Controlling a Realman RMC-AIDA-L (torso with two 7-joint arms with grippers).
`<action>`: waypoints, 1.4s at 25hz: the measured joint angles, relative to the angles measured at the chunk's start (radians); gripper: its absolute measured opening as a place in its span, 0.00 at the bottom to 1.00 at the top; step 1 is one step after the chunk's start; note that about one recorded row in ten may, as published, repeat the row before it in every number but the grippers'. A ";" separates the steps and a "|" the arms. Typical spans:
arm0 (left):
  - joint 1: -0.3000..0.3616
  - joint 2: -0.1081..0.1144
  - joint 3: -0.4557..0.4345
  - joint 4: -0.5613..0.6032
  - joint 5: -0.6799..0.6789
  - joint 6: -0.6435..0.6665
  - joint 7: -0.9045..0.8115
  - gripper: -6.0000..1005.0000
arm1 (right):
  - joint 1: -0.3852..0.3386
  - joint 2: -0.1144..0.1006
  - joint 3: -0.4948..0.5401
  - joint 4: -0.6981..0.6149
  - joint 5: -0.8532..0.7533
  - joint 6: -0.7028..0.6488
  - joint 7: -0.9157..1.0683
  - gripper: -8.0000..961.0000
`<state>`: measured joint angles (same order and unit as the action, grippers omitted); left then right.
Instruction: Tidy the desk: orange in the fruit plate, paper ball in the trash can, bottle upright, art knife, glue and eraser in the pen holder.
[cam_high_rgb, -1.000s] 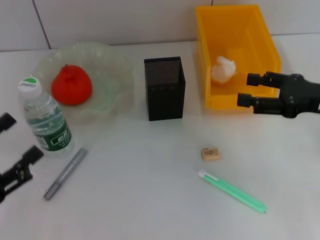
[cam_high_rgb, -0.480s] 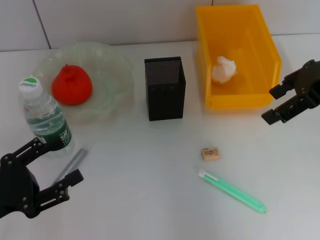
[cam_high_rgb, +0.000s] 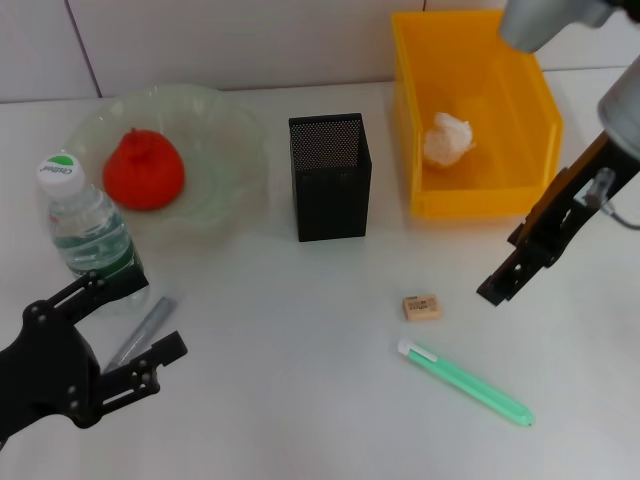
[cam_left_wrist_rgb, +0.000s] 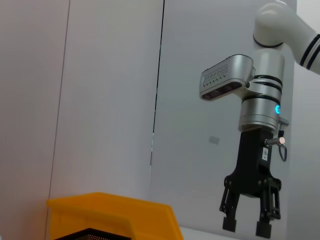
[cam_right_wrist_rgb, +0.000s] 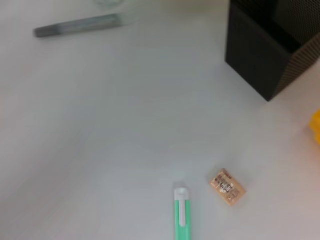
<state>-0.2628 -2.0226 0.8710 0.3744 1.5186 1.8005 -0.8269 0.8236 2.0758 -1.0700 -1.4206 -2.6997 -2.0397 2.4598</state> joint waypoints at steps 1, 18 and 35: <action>-0.001 -0.001 0.000 0.000 0.001 -0.003 0.000 0.81 | -0.005 0.008 -0.026 -0.010 -0.003 0.003 0.035 0.86; -0.017 -0.007 0.000 0.001 0.009 -0.024 0.005 0.81 | -0.059 0.013 -0.401 0.113 0.096 0.243 0.256 0.86; -0.056 0.006 0.006 0.052 0.218 -0.007 -0.081 0.81 | -0.058 0.013 -0.512 0.237 0.142 0.394 0.294 0.86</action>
<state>-0.3183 -2.0169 0.8774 0.4259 1.7366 1.7933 -0.9074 0.7652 2.0892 -1.5823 -1.1840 -2.5575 -1.6455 2.7534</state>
